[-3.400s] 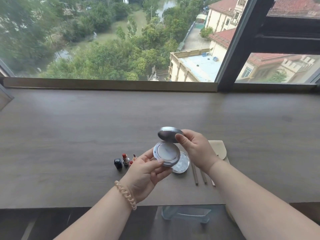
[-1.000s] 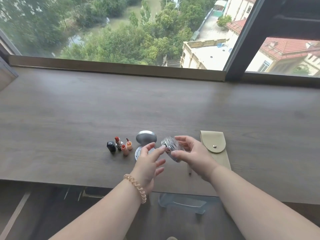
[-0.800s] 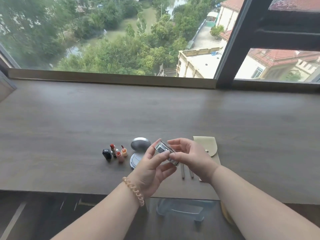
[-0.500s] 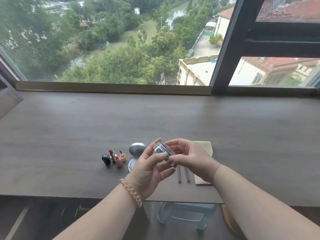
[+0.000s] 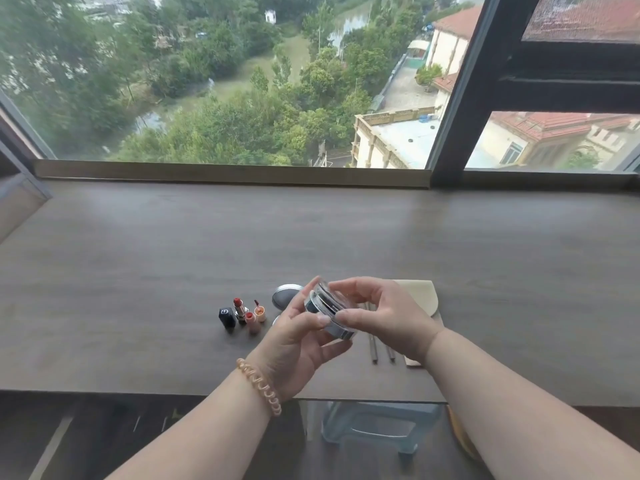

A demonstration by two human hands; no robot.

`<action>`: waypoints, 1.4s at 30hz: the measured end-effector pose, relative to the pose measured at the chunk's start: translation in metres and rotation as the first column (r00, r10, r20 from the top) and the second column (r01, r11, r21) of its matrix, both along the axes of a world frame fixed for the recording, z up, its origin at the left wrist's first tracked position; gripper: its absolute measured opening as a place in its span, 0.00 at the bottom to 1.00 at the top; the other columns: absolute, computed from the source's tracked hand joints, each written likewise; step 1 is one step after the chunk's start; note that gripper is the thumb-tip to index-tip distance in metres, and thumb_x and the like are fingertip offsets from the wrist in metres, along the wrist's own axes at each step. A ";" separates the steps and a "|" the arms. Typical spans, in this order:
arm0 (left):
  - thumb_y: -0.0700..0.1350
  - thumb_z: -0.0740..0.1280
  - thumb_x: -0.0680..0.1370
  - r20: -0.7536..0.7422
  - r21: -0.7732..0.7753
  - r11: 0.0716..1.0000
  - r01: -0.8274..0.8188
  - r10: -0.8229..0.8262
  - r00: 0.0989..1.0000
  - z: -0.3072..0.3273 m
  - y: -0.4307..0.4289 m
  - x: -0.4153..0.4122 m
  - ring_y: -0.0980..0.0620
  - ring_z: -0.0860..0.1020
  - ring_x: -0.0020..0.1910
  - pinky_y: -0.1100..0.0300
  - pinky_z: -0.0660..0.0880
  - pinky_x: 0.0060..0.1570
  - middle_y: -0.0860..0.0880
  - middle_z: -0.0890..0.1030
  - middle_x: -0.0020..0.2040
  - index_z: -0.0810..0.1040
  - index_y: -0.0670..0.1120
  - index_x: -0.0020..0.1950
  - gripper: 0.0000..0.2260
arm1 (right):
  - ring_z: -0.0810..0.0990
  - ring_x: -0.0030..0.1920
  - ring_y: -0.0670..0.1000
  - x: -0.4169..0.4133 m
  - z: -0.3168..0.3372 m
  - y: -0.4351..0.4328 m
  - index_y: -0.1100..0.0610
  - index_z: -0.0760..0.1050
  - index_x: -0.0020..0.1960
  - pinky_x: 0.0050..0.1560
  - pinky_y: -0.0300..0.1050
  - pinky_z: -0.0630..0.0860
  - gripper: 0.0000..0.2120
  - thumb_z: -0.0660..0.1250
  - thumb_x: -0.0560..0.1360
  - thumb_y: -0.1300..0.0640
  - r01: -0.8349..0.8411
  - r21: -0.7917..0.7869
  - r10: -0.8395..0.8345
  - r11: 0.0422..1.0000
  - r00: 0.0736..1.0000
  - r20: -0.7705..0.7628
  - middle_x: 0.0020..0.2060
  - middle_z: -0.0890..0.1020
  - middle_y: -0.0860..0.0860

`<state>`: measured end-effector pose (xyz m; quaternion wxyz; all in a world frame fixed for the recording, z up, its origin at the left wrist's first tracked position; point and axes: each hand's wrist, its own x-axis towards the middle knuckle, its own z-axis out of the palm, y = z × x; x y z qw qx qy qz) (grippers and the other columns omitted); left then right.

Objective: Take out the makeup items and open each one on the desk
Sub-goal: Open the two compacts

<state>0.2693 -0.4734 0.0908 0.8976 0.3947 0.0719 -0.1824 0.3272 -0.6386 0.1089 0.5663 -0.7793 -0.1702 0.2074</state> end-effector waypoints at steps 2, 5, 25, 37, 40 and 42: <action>0.42 0.70 0.66 -0.026 -0.023 0.998 0.066 -0.067 0.997 0.001 0.007 0.002 0.40 0.77 0.53 0.44 0.74 0.54 0.40 0.77 0.64 0.65 0.57 0.71 0.35 | 0.78 0.57 0.41 -0.002 0.001 0.005 0.46 0.79 0.57 0.63 0.48 0.73 0.24 0.74 0.61 0.46 0.002 -0.099 0.004 0.995 0.998 0.062 0.53 0.83 0.44; 0.48 0.72 0.68 -0.040 0.069 0.985 0.161 -0.158 0.987 0.003 0.015 0.007 0.39 0.79 0.50 0.48 0.78 0.50 0.40 0.78 0.61 0.63 0.56 0.72 0.34 | 0.79 0.54 0.39 -0.006 0.004 0.012 0.46 0.79 0.56 0.57 0.42 0.75 0.22 0.72 0.62 0.49 0.055 -0.092 -0.047 0.994 0.995 0.087 0.51 0.83 0.43; 0.40 0.68 0.75 -0.321 0.307 0.943 0.127 -0.023 0.947 -0.041 0.014 0.021 0.54 0.82 0.30 0.62 0.76 0.32 0.50 0.84 0.36 0.78 0.45 0.54 0.08 | 0.74 0.60 0.41 -0.011 -0.041 0.022 0.39 0.74 0.58 0.62 0.44 0.73 0.30 0.78 0.58 0.46 0.246 -0.187 -0.239 0.951 0.969 0.059 0.57 0.77 0.43; 0.49 0.74 0.70 -0.409 0.666 0.744 0.058 0.298 0.862 -0.080 -0.013 0.016 0.47 0.82 0.30 0.64 0.69 0.23 0.44 0.80 0.40 0.71 0.40 0.54 0.20 | 0.77 0.34 0.45 0.028 -0.079 0.012 0.52 0.80 0.46 0.40 0.39 0.73 0.06 0.73 0.71 0.52 0.262 -0.141 -0.267 0.955 0.964 -0.014 0.35 0.83 0.50; 0.48 0.75 0.69 -0.419 0.707 0.707 0.038 0.374 0.828 -0.083 -0.021 0.018 0.45 0.83 0.32 0.57 0.77 0.29 0.42 0.81 0.40 0.71 0.41 0.49 0.17 | 0.75 0.35 0.46 0.039 -0.088 0.010 0.51 0.80 0.45 0.42 0.44 0.73 0.07 0.73 0.70 0.49 0.239 -0.177 -0.245 0.955 0.970 -0.008 0.36 0.82 0.49; 0.49 0.75 0.68 -0.392 0.769 0.637 0.053 0.404 0.827 -0.081 -0.027 0.022 0.45 0.83 0.31 0.54 0.81 0.33 0.41 0.82 0.40 0.72 0.43 0.44 0.15 | 0.74 0.35 0.45 0.047 -0.091 0.009 0.51 0.80 0.44 0.41 0.42 0.72 0.06 0.73 0.71 0.50 0.223 -0.187 -0.229 0.957 0.973 -0.011 0.35 0.81 0.47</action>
